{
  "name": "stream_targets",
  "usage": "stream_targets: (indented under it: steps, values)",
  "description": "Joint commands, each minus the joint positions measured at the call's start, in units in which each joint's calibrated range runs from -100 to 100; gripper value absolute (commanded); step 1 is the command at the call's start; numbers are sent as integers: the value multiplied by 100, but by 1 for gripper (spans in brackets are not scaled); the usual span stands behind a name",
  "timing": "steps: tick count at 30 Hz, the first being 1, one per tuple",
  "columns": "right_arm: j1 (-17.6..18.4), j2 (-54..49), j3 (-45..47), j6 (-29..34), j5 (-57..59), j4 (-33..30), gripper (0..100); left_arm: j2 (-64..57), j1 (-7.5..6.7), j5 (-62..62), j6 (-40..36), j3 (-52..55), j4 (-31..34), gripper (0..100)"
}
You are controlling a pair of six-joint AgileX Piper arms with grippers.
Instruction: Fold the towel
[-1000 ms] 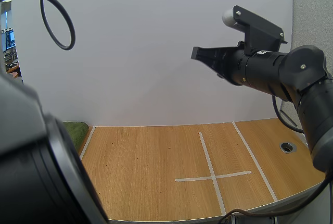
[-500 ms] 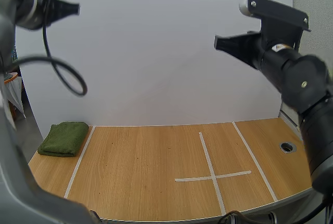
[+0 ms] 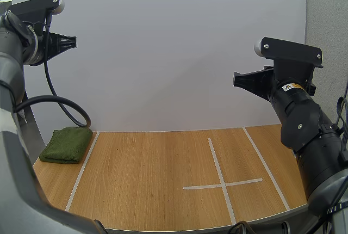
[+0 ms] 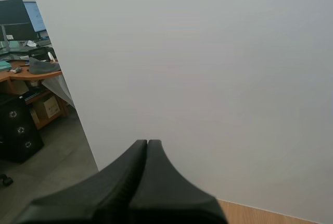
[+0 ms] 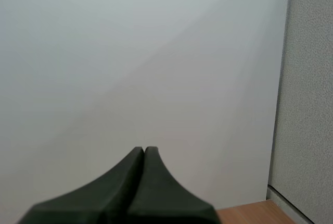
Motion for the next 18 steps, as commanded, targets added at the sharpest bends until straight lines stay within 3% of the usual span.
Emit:
stream_targets:
  steps: [1, 6, 13, 18]
  values:
    - [13, -42, 9, -168, -177, -67, 0, -33, 6, -162, 21, 18, -110, 0]
    - [20, -42, 9, -169, -101, -67, 0, -33, 6, -162, 21, 18, -110, 0]
    - [803, -970, 396, -351, 398, -489, 0, -33, 6, -162, 21, 18, -110, 0]
    - [946, -1946, 1372, -351, 362, -584, 0, -33, 6, -162, 21, 18, -110, 0]
